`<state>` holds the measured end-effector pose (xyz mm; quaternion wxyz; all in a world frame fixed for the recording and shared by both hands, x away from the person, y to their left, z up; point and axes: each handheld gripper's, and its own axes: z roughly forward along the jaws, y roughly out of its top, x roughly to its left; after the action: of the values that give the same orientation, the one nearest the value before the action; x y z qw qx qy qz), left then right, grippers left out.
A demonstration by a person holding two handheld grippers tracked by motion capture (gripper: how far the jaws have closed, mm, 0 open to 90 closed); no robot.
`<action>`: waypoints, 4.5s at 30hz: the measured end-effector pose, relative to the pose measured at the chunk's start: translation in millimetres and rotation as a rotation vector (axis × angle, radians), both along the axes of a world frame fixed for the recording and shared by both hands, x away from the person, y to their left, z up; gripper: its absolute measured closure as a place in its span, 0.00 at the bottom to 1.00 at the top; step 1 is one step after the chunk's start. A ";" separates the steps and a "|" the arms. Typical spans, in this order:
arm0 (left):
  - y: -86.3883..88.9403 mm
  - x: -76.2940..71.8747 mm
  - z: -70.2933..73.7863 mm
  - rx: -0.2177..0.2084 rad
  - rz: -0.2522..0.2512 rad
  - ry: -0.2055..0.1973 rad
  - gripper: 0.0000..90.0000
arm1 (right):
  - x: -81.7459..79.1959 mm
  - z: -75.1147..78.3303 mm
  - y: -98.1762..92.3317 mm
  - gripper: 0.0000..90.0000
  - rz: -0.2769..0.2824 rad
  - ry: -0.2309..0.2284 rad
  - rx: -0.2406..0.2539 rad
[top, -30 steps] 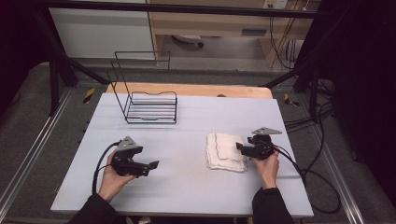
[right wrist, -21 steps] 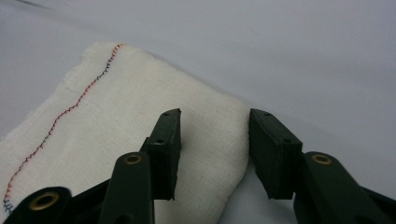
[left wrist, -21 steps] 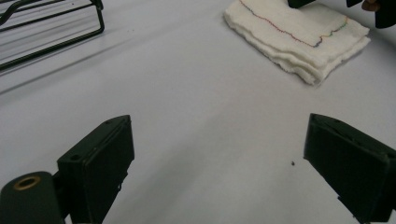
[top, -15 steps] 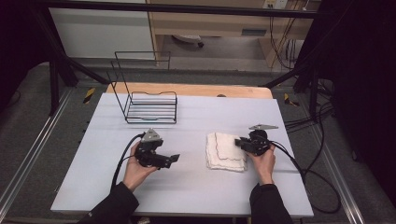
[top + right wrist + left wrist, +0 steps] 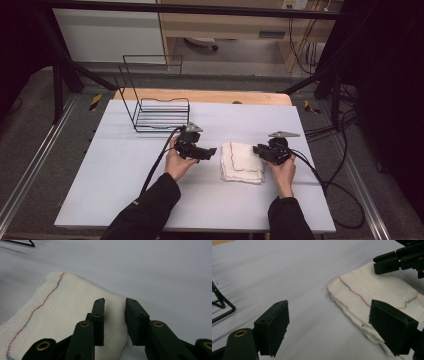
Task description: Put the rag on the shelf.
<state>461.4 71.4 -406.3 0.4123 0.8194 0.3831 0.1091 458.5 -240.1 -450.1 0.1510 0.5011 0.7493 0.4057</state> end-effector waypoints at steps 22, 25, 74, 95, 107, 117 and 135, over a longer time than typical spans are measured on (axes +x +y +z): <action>-59.8 36.4 -37.0 0.027 0.041 0.093 0.59 | -1.0 -0.1 -7.7 0.65 -0.018 -0.024 -0.010; -62.6 37.6 -40.1 0.034 0.029 0.104 0.64 | 0.4 -1.5 -8.8 0.65 -0.015 -0.012 -0.009; -50.3 11.4 -9.9 -0.135 -0.023 0.039 0.93 | -20.7 22.2 -11.3 0.91 0.009 -0.088 0.099; -37.5 -6.6 -0.2 -0.215 -0.037 -0.024 0.93 | -43.8 46.7 -4.1 0.91 0.024 -0.175 0.082; -34.3 -17.9 12.2 -0.257 -0.056 -0.066 0.93 | -55.4 60.8 -5.1 0.92 0.023 -0.230 0.083; -30.3 -24.4 19.2 -0.282 -0.047 -0.115 0.93 | -61.6 68.7 -3.0 0.92 0.022 -0.281 0.098; -17.9 -36.8 35.0 -0.346 -0.044 -0.198 0.93 | -73.3 89.8 6.5 0.92 0.032 -0.372 0.106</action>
<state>424.7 53.5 -371.3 0.5848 0.7299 0.3356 0.1125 385.3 -233.7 -360.2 0.2536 0.4129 0.6939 0.5327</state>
